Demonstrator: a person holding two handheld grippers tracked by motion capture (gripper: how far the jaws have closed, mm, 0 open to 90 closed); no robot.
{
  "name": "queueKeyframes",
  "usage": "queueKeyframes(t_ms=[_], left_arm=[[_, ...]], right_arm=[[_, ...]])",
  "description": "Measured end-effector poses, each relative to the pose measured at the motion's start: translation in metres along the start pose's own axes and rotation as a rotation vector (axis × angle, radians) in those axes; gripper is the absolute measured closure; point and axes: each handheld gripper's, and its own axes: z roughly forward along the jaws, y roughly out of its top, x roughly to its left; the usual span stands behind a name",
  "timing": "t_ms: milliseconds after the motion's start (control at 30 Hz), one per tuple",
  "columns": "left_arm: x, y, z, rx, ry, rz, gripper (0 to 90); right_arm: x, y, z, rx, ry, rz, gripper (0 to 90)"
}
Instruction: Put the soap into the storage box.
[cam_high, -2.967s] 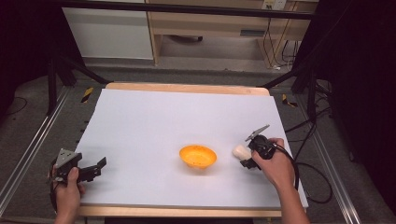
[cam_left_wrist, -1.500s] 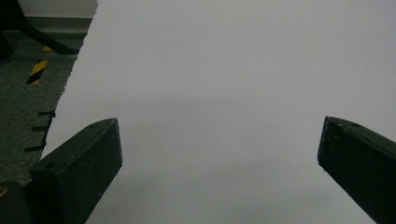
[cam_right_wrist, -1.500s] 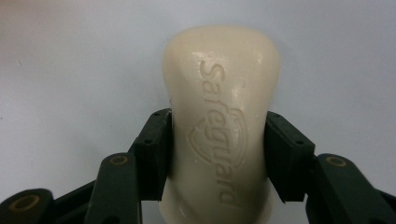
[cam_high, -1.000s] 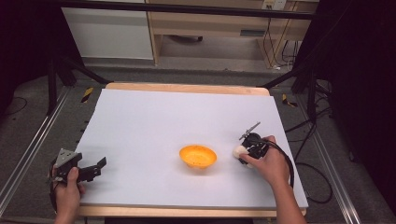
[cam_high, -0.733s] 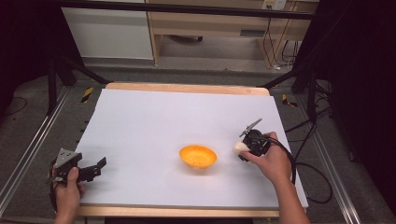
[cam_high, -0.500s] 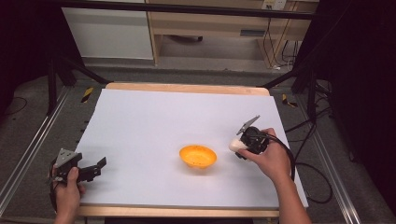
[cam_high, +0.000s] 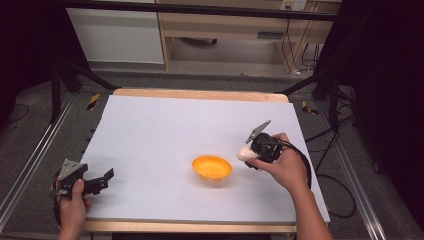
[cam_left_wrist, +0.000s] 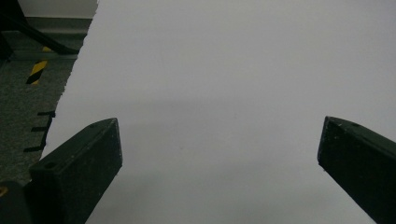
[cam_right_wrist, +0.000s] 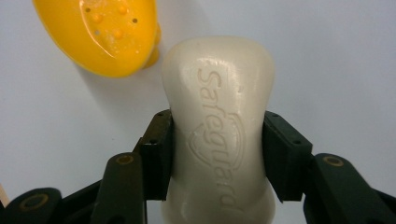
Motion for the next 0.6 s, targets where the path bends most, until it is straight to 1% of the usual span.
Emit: queueKeyframes(t_ms=[33,133,167,233,333,367,433,600], left_arm=[[0.0,0.0,0.0,0.0,0.0,0.0,0.0],[0.0,0.0,0.0,0.0,0.0,0.0,0.0],[0.0,0.0,0.0,0.0,-0.001,-0.001,0.0],[0.0,0.0,0.0,0.001,-0.001,0.0,0.0],[0.0,0.0,0.0,0.001,-0.001,0.0,0.0],[0.0,0.0,0.0,0.001,-0.001,0.0,0.0],[0.0,0.0,0.0,0.0,-0.001,-0.001,0.0],[0.0,0.0,0.0,0.001,-0.001,0.0,0.0]], right_arm=[[0.003,0.004,0.0,0.0,0.002,-0.011,49.8],[0.004,0.008,0.0,-0.004,0.002,-0.024,49.7],[0.006,0.012,0.001,-0.004,0.008,-0.038,49.7],[0.008,0.014,0.001,-0.001,0.012,-0.036,49.7],[0.012,0.021,0.002,-0.001,0.019,-0.057,49.7],[0.012,0.021,0.002,-0.001,0.019,-0.057,49.7],[0.015,0.027,0.003,-0.006,0.019,-0.079,49.7],[0.019,0.034,0.003,-0.01,0.026,-0.092,49.7]])
